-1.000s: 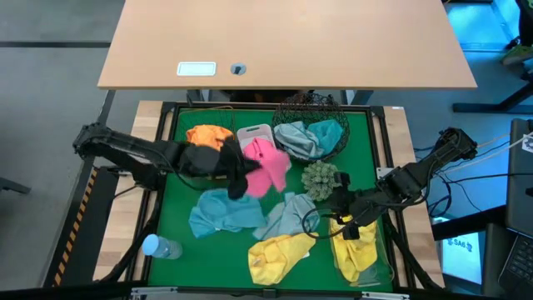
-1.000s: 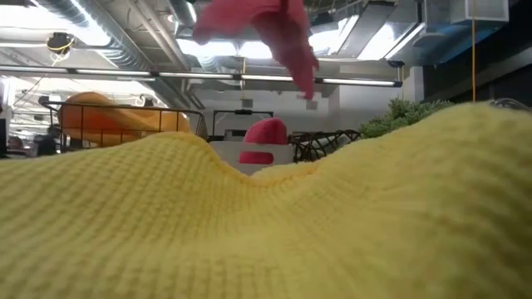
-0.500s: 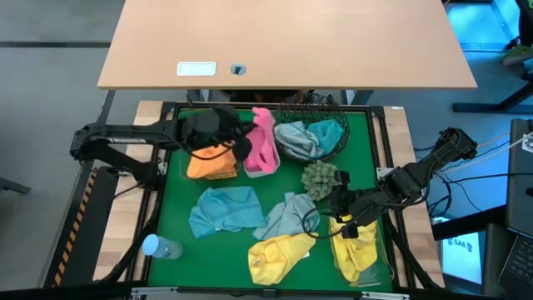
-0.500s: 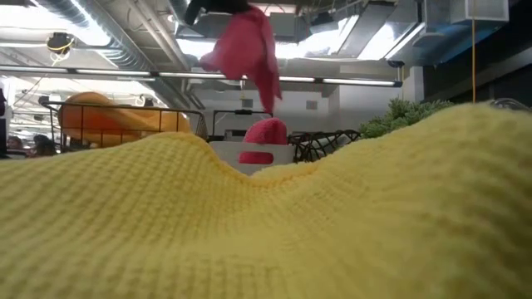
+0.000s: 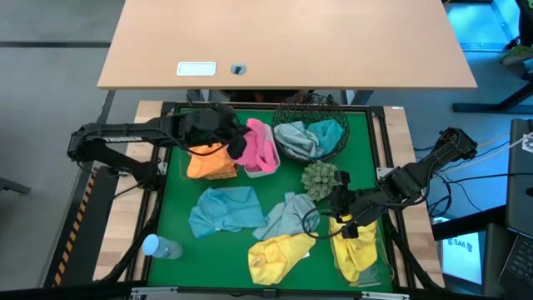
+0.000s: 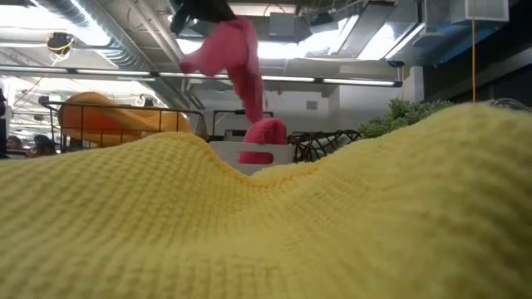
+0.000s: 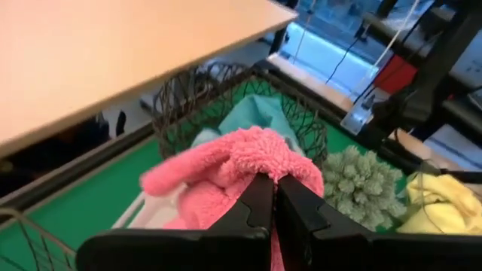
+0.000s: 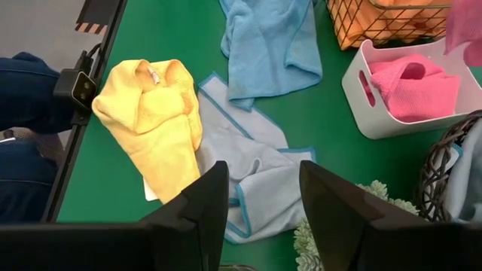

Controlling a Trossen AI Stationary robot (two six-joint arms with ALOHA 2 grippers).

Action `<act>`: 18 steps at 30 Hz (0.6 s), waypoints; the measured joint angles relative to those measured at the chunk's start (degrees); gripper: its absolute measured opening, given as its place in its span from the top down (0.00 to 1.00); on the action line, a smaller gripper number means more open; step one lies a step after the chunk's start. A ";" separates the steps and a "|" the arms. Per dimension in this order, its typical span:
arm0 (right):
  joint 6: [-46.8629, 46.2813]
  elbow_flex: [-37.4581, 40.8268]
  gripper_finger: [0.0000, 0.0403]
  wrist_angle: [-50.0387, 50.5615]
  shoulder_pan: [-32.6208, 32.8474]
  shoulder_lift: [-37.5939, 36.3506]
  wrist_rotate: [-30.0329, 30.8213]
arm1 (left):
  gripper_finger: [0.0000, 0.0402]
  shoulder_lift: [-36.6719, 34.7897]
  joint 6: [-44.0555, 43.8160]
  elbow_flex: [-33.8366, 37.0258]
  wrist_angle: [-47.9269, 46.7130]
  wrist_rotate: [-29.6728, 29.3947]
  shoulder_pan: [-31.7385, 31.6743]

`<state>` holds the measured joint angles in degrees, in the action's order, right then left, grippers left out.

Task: Sort microfiber towel by color & place in baskets
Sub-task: Put the pink microfiber towel into the white bin

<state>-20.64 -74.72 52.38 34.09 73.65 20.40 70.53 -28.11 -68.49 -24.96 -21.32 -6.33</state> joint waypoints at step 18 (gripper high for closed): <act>-0.01 0.01 0.59 0.00 0.02 0.00 -0.02 | 1.00 15.60 -1.33 0.00 2.36 -0.26 -4.15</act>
<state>-20.66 -74.71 52.38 34.11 73.65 20.38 86.13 -29.44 -68.49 -22.60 -21.58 -10.48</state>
